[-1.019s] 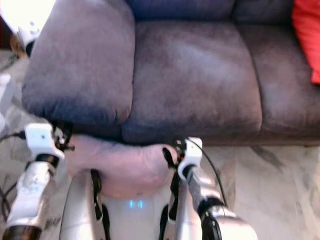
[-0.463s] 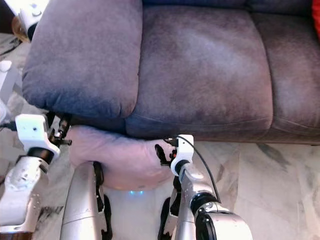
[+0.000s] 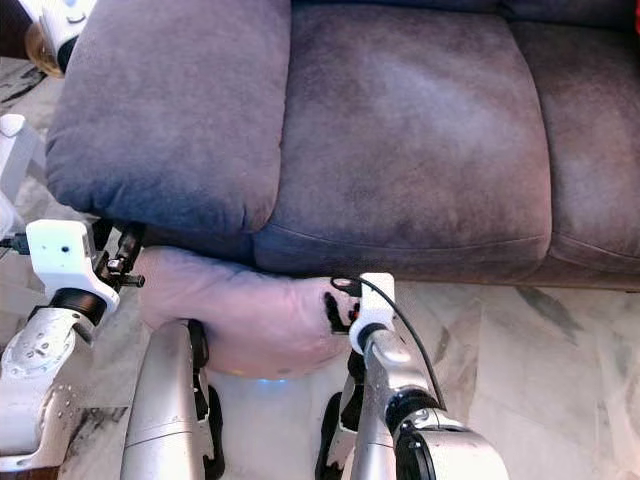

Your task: Move the pillow to the sofa from floor

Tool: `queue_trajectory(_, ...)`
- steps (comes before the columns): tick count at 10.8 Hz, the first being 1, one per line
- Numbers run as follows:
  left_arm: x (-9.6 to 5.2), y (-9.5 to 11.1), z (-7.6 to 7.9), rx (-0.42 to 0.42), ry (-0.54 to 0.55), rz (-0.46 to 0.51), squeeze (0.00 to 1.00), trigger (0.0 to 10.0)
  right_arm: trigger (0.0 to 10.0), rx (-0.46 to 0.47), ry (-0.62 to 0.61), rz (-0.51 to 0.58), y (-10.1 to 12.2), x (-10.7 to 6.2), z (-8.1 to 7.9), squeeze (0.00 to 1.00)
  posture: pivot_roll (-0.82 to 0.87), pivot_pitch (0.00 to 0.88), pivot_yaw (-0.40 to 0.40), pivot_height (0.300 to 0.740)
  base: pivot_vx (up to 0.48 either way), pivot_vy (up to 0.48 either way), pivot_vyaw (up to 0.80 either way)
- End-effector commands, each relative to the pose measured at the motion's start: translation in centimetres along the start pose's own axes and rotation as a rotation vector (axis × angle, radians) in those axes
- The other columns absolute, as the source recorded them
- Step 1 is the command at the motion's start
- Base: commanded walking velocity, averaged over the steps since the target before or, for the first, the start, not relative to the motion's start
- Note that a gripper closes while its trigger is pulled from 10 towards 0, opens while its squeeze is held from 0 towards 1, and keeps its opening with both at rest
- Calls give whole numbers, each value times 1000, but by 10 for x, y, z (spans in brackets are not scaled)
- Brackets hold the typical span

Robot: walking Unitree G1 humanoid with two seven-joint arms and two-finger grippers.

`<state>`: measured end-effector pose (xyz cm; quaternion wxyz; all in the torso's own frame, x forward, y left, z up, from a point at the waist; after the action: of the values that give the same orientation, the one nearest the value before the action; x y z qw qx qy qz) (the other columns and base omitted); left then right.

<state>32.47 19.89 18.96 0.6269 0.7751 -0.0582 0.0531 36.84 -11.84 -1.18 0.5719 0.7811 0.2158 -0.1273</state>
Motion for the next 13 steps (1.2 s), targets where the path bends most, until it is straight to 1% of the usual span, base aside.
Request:
queue_trajectory(1, -4, 8, 3, -13, -12, 22, 0, 10000, 10000, 8, -33, -38, -16, -5, 10, 0, 272, 392, -122, 530, 0, 0, 0)
queue_trajectory(2, -5, 10, 5, -4, -18, 22, 0, 10000, 5490, 12, -20, -38, -17, -5, 7, 0, 274, 395, -122, 530, 0, 0, 0)
queue_trajectory(3, -6, 12, 6, 7, -23, 22, 0, 10000, 0, 29, -15, -30, -17, -5, 6, 0, 277, 398, -122, 530, 0, 0, 0)
queue_trajectory(5, -6, 15, 9, 12, -32, 18, 0, 10000, 0, 49, 3, -22, -18, -6, 4, 0, 277, 403, -119, 530, 0, 0, 0)
queue_trajectory(8, -8, 14, 12, 7, -47, 1, 0, 10000, 0, 26, -13, -37, -25, -9, 9, 0, 278, 422, -116, 530, 0, 0, 0)
queue_trajectory(9, -9, 13, 12, 8, -48, -5, 0, 10000, 10000, -1, -28, -50, -28, -9, 12, 0, 276, 423, -116, 530, 0, 0, 0)
queue_trajectory(10, -9, 13, 13, 8, -50, -6, 0, 10000, 10000, -11, -34, -57, -29, -10, 14, 0, 274, 424, -117, 530, 0, 0, 0)
queue_trajectory(11, -7, 14, 14, 6, -48, -3, 0, 10000, 10000, 4, -38, -53, -28, -10, 15, 847, 274, 415, -122, 530, 0, 0, 0)
queue_trajectory(12, -6, 16, 14, 5, -45, 5, 0, 10000, 10000, 14, -25, -28, -21, -8, 13, 1000, 272, 410, -124, 530, 0, 0, 0)
queue_trajectory(13, -4, 21, 14, 4, -45, 17, 0, 10000, 10000, 39, 2, 0, -11, -5, 7, 1000, 272, 407, -126, 530, 0, 0, 0)
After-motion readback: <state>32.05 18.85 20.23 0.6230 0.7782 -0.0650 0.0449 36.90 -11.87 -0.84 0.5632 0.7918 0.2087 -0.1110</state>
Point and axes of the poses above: a point about 5 cm out from each wrist's last joint towards the gripper, its own x axis pointing out of the wrist towards the gripper, its own y axis along the axis of the wrist's last joint, z = x × y, the point moved 6 cm from there along x, pointing out of the wrist towards the gripper, and after that the axes turned 8 degrees about x, right-handed, at the moved point
